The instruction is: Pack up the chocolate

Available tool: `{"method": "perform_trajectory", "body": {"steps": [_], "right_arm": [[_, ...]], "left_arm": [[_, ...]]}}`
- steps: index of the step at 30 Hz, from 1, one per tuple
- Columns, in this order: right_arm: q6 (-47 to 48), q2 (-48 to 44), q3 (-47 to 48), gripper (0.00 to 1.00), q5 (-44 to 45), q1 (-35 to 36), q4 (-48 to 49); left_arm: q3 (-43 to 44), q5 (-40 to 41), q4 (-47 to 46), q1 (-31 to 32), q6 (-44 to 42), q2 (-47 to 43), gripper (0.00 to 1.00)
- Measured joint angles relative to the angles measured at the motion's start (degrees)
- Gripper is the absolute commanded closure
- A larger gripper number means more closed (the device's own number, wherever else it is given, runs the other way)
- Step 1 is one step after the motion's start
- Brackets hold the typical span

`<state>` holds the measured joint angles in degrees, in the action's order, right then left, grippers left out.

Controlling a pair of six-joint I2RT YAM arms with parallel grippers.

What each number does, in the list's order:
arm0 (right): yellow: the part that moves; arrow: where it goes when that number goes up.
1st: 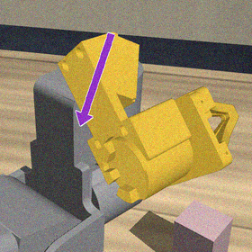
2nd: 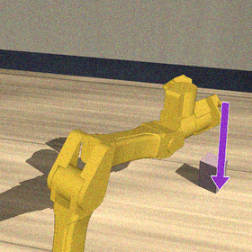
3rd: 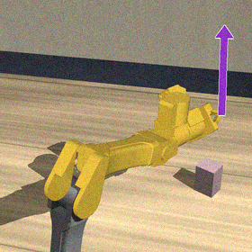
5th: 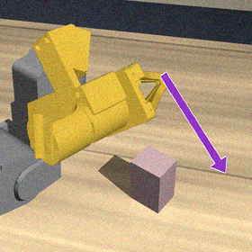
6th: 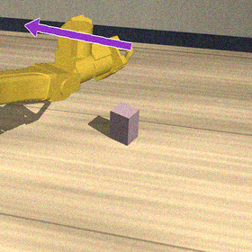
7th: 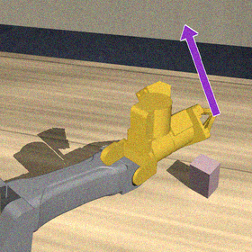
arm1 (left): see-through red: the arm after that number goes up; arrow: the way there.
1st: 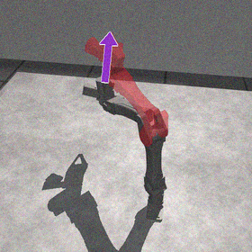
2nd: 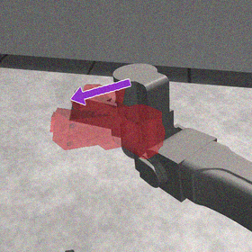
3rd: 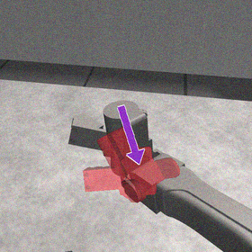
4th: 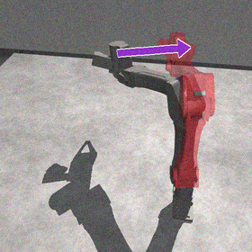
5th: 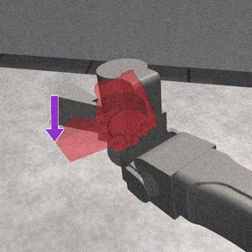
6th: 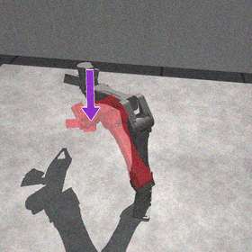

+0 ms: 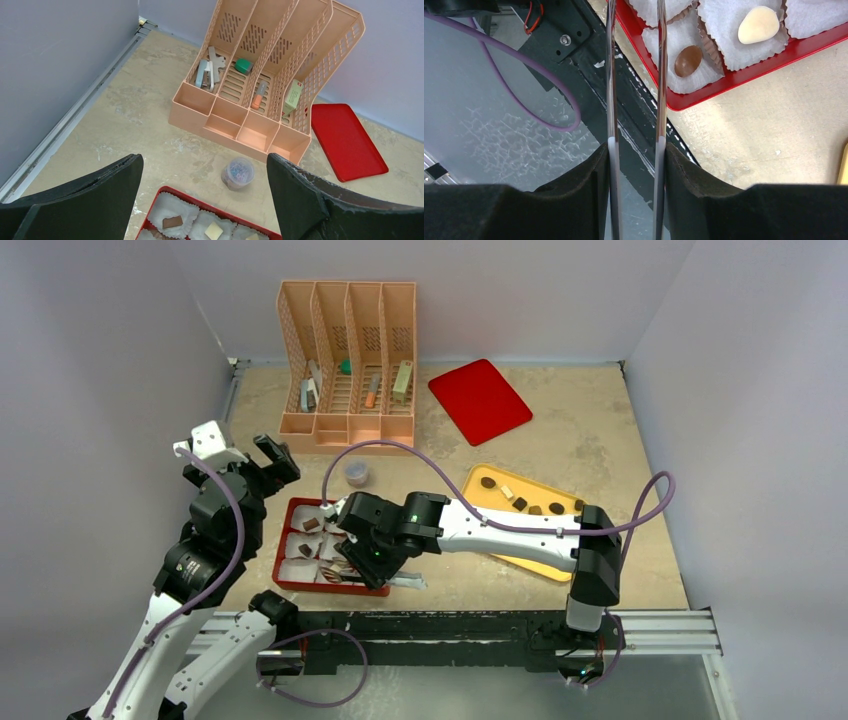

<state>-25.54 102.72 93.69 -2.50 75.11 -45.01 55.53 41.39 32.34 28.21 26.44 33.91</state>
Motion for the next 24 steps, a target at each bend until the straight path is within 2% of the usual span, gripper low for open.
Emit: {"method": "perform_trajectory", "body": {"steps": [24], "right_arm": [[-0.3, 0.0, 0.5, 0.55, 0.3, 0.0, -1.0]], "left_arm": [[0.0, 0.0, 0.0, 0.0, 0.0, 0.1, 0.07]]}}
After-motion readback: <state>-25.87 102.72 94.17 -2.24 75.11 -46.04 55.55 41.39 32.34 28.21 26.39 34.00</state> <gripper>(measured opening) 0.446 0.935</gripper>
